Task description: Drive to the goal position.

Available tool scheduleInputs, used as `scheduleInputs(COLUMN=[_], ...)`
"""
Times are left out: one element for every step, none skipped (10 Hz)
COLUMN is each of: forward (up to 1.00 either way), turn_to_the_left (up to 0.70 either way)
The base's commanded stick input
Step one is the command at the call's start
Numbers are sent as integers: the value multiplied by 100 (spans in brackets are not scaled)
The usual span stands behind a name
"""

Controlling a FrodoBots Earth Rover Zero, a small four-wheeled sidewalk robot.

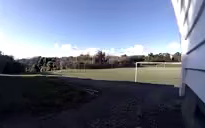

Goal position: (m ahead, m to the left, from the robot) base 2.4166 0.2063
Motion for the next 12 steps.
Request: scheduleInputs(forward=[4,4,4,2,1,3,4,4,4,4,4,4], turn_to_the_left=[0,0,0,0,0,0,0,0,0,0,0,0])
